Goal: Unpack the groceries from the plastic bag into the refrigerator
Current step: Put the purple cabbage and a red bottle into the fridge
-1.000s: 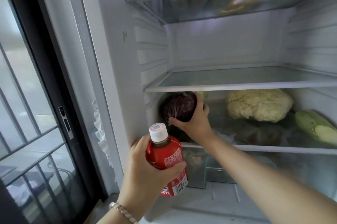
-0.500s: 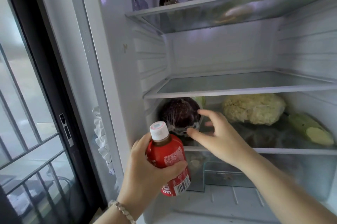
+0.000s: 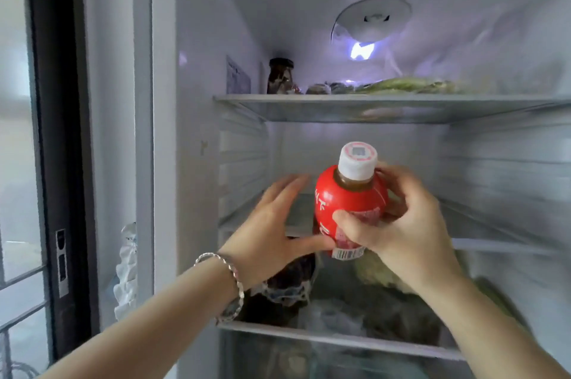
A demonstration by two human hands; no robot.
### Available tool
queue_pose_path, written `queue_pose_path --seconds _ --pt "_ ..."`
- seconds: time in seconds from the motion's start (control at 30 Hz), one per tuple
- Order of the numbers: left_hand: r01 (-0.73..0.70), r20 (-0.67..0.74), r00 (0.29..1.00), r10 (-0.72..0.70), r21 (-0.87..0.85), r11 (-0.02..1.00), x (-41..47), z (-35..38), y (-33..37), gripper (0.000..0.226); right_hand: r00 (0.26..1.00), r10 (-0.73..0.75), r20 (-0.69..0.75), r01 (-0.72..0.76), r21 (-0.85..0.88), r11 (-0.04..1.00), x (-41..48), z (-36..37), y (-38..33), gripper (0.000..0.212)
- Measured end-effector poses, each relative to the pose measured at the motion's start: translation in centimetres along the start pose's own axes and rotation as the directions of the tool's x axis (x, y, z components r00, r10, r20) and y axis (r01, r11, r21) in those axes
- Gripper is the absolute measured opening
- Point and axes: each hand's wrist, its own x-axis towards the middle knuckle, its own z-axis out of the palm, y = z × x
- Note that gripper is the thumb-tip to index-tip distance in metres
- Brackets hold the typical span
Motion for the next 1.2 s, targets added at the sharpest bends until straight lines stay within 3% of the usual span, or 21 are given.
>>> queue_pose_path --seconds 0.07,0.13,0.23,0.3,0.4,0.57,0.7,0.97,1.03,1.13,1.2 --pt "0.202 -0.148 0.972 -0.182 0.137 0.970 1.2 0.3 -2.2 0.041 0.998 0.044 -0.040 -0.046 -0.033 0.998 2.6 0.1 0.9 0.059" --pt "0.281 -0.230 0.948 -0.219 0.286 0.916 1.8 1.1 -3.9 0.036 0.988 0.152 -0.017 -0.153 -0.102 0.983 5.2 0.8 2.2 0.065" --pt "0.255 -0.268 0.954 -0.132 0.496 0.830 1.3 1.7 -4.9 0.034 0.933 0.355 0.052 -0.347 -0.120 0.930 9.0 2.4 5.5 0.070" --pt "0.215 -0.247 0.965 -0.093 0.531 0.820 0.8 1.8 -4.7 0.041 0.897 0.437 0.064 -0.419 -0.192 0.888 11.3 3.6 7.8 0.054" --pt "0.144 -0.283 0.958 0.039 0.596 0.790 0.8 2.4 -6.1 0.039 0.848 0.513 0.133 -0.482 -0.210 0.851 14.0 5.3 10.1 0.050" --pt "0.132 -0.287 0.955 0.067 0.621 0.772 0.9 2.4 -6.3 0.037 0.808 0.554 0.199 -0.473 -0.343 0.812 16.6 8.8 11.8 0.059" --pt "0.135 -0.308 0.947 0.090 0.636 0.760 1.2 2.7 -6.8 0.036 0.758 0.596 0.267 -0.536 -0.266 0.801 17.4 10.9 13.1 0.053" --pt "0.138 -0.321 0.943 0.088 0.617 0.775 1.3 2.6 -6.6 0.037 0.773 0.610 0.174 -0.514 -0.390 0.764 18.2 13.6 13.2 0.040" --pt "0.149 -0.326 0.942 0.085 0.630 0.762 1.2 2.7 -6.7 0.037 0.751 0.623 0.221 -0.500 -0.425 0.754 17.8 13.4 12.5 0.035" --pt "0.153 -0.333 0.939 0.081 0.619 0.770 1.2 2.9 -6.7 0.035 0.715 0.628 0.306 -0.455 -0.478 0.751 16.5 12.1 10.7 0.044" --pt "0.153 -0.338 0.938 0.081 0.613 0.775 1.2 2.9 -6.7 0.035 0.735 0.594 0.328 -0.415 -0.475 0.776 15.1 10.9 8.8 0.045"
